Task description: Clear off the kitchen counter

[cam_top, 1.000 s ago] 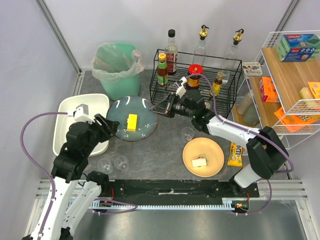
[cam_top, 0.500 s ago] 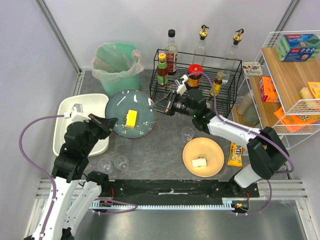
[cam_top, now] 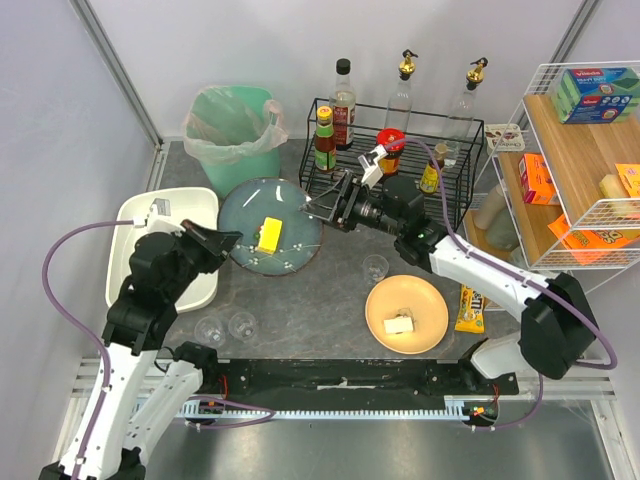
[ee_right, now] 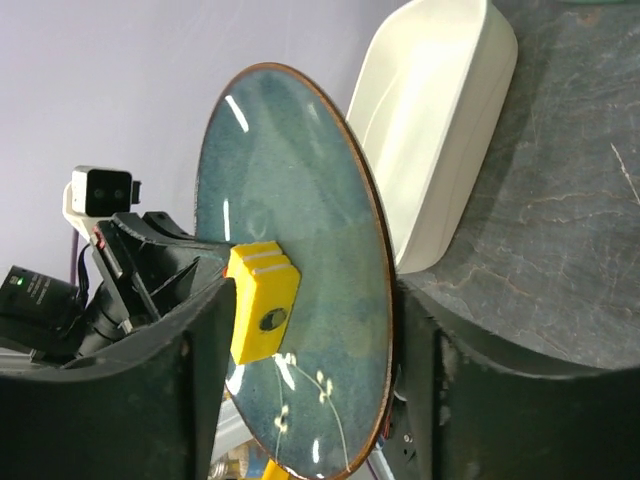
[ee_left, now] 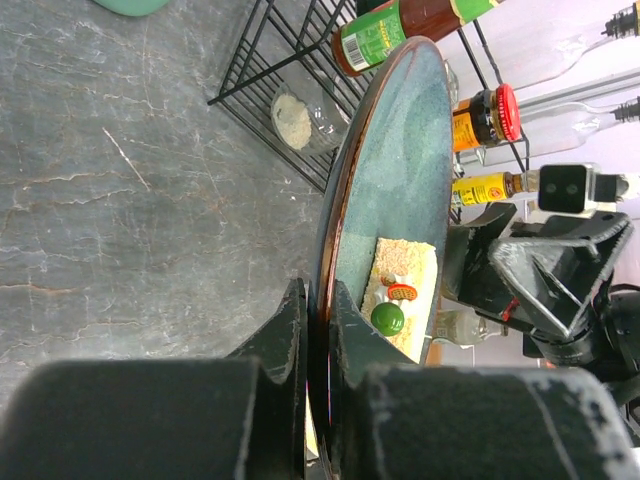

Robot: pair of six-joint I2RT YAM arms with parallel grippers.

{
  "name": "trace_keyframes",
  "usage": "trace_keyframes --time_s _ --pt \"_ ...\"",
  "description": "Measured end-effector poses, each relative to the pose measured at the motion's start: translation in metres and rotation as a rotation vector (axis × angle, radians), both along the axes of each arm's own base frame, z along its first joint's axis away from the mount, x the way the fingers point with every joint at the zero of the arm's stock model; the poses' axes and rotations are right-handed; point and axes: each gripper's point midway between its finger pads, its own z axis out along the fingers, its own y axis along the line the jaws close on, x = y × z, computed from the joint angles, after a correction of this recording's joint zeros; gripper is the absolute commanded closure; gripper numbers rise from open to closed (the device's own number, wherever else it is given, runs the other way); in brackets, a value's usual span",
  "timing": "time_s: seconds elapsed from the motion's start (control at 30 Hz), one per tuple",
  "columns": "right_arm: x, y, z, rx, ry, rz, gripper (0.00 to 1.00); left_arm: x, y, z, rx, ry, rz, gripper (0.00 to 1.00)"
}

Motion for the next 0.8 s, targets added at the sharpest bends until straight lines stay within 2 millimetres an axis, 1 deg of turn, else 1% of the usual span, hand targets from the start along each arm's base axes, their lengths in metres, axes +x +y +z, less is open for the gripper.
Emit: trace_keyframes --time_s 0.17,0.2,0.27,0.37,0.4,0.5,0.57,0.73,0.8 --pt "0.0 -0.006 0.019 0.016 -0.052 -0.031 0.05 0.004 -0.002 0.007 -0.038 0.019 0.014 0.98" --pt "0.0 -0.007 0.022 0.017 -0.063 -0.038 0.03 0.005 -0.003 0.009 -0.043 0.02 0.017 0.98" --pt "0.001 -0.011 0.029 0.017 -0.094 -0.061 0.02 0.009 -0.003 0.011 -0.05 0.027 0.029 0.98" --pt "0.003 -0.022 0.041 0.018 -0.146 -0.114 0.02 0.016 -0.001 0.023 -0.052 0.012 0.053 0.98" --pt "0.004 -0.027 0.048 0.019 -0.17 -0.135 0.02 0.021 0.002 0.029 -0.047 0.004 0.075 0.98" --pt "0.003 -0.036 0.06 0.018 -0.214 -0.17 0.02 0.037 0.011 0.044 -0.035 -0.027 0.143 0.98" --pt "0.004 -0.04 0.061 0.006 -0.226 -0.189 0.02 0.05 0.016 0.055 -0.03 -0.051 0.191 0.98" --pt "0.006 -0.046 0.048 -0.054 -0.212 -0.215 0.02 0.085 0.036 0.085 0.001 -0.116 0.333 0.98" --pt "0.005 -0.05 0.043 -0.071 -0.206 -0.226 0.02 0.099 0.045 0.101 0.023 -0.142 0.393 0.98"
